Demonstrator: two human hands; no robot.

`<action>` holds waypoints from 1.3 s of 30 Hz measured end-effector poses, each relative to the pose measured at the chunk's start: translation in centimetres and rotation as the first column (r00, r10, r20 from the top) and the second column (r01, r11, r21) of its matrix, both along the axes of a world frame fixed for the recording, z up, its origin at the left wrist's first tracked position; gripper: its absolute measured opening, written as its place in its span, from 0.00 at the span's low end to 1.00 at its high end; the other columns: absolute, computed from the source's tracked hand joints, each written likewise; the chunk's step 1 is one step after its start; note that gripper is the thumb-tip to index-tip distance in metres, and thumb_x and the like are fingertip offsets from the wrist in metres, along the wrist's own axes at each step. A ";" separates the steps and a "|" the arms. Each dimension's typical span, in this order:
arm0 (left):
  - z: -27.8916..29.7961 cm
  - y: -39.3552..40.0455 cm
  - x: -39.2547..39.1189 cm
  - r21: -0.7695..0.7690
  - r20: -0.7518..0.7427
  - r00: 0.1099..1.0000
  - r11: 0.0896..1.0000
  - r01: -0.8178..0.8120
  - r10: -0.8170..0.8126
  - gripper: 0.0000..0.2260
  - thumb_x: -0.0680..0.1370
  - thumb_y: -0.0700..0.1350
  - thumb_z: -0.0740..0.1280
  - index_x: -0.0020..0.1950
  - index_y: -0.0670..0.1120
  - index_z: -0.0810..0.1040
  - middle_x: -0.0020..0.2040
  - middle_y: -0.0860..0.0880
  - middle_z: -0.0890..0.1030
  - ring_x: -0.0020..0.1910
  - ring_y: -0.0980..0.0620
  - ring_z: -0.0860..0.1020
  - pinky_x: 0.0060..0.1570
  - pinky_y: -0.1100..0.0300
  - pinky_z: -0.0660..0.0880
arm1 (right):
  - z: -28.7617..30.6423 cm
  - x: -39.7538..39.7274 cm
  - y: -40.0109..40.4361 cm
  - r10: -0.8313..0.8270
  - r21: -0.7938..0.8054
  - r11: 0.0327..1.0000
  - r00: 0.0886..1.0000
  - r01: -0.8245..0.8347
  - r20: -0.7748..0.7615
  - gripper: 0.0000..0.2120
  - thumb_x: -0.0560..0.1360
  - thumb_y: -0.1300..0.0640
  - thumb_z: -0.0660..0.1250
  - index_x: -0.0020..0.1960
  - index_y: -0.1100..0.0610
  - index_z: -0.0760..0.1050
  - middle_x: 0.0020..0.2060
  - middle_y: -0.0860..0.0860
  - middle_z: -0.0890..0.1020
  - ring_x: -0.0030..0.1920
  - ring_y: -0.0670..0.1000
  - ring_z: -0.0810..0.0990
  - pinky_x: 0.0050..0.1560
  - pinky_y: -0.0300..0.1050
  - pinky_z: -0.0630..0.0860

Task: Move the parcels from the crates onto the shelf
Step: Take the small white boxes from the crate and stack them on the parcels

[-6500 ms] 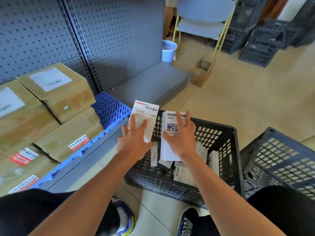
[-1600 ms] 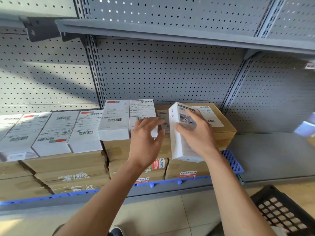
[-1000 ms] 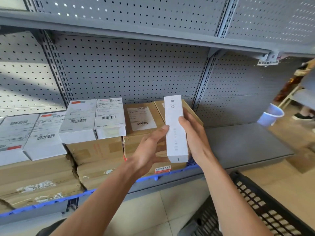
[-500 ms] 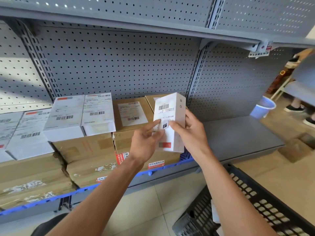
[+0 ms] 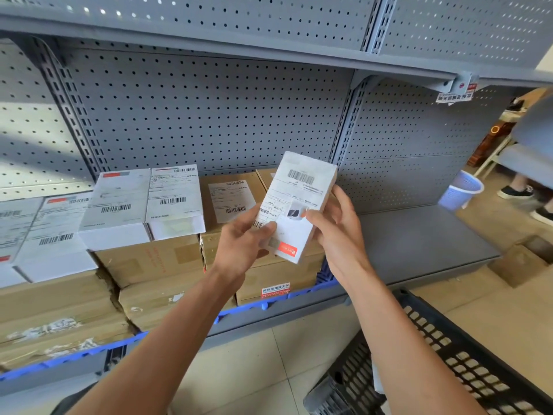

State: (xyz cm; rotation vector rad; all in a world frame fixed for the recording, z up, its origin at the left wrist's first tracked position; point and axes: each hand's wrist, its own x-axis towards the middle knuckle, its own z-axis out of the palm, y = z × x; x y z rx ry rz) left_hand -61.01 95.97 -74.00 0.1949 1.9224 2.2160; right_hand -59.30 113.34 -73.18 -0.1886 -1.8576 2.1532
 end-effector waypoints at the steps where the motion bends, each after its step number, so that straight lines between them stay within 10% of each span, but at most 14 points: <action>1: 0.0 -0.3 -0.2 -0.003 -0.010 1.000 1.000 -0.014 0.014 0.16 0.81 0.36 0.67 0.65 0.51 0.81 0.54 0.50 0.86 0.46 0.52 0.84 0.44 0.58 0.82 | 0.0 0.0 0.0 -0.012 0.034 0.999 1.000 0.012 0.002 0.37 0.73 0.67 0.71 0.78 0.51 0.62 0.63 0.47 0.83 0.65 0.51 0.80 0.67 0.66 0.74; 8: -1.3 -1.8 -1.6 -0.180 -0.083 0.996 0.983 -0.043 0.029 0.21 0.79 0.38 0.71 0.71 0.51 0.78 0.57 0.53 0.85 0.55 0.52 0.84 0.60 0.53 0.79 | -0.2 -0.3 1.9 -0.171 0.488 0.860 0.985 0.149 0.001 0.43 0.69 0.42 0.76 0.77 0.34 0.58 0.72 0.40 0.73 0.72 0.43 0.72 0.73 0.55 0.69; 15: -1.2 -2.5 -1.6 -0.294 -0.176 0.984 0.955 -0.049 -0.004 0.19 0.80 0.37 0.68 0.69 0.53 0.79 0.60 0.56 0.82 0.49 0.70 0.80 0.49 0.70 0.77 | -1.4 -0.4 3.0 -0.027 0.531 0.848 0.999 0.000 0.043 0.16 0.77 0.52 0.70 0.64 0.45 0.79 0.55 0.40 0.85 0.57 0.44 0.84 0.59 0.59 0.80; 22: -1.1 -2.7 -2.0 -0.304 -0.298 0.947 0.928 -0.215 0.122 0.22 0.81 0.48 0.69 0.74 0.60 0.71 0.71 0.54 0.75 0.61 0.48 0.81 0.62 0.54 0.78 | -1.9 -1.0 2.3 -0.115 0.298 0.951 0.991 0.089 0.073 0.18 0.76 0.56 0.70 0.65 0.46 0.79 0.55 0.46 0.86 0.56 0.51 0.85 0.55 0.62 0.82; 26: -0.3 -2.6 -1.5 -0.248 -0.301 0.933 0.928 -0.277 0.198 0.25 0.82 0.51 0.67 0.78 0.57 0.66 0.68 0.64 0.74 0.56 0.77 0.74 0.58 0.71 0.74 | -1.4 -1.2 1.5 -0.204 0.058 0.978 0.976 0.200 0.076 0.22 0.80 0.63 0.68 0.72 0.51 0.73 0.55 0.47 0.86 0.55 0.49 0.85 0.49 0.50 0.84; 30: -0.3 -2.3 -1.4 -0.203 -0.245 0.941 0.937 -0.284 0.232 0.29 0.81 0.54 0.67 0.80 0.59 0.61 0.73 0.62 0.69 0.70 0.61 0.71 0.69 0.49 0.73 | -0.1 -1.2 0.3 -0.240 -0.142 0.957 0.965 0.253 0.106 0.18 0.82 0.62 0.67 0.70 0.51 0.74 0.56 0.48 0.85 0.56 0.49 0.84 0.53 0.53 0.83; 39: 0.5 -1.0 -0.4 0.033 -0.136 0.972 0.981 -0.189 0.192 0.37 0.79 0.48 0.72 0.82 0.58 0.54 0.66 0.52 0.80 0.59 0.56 0.82 0.60 0.44 0.79 | -1.5 -1.0 -3.8 -0.078 -0.354 0.923 0.974 0.152 0.213 0.20 0.80 0.60 0.70 0.69 0.53 0.69 0.60 0.53 0.83 0.58 0.57 0.84 0.51 0.61 0.84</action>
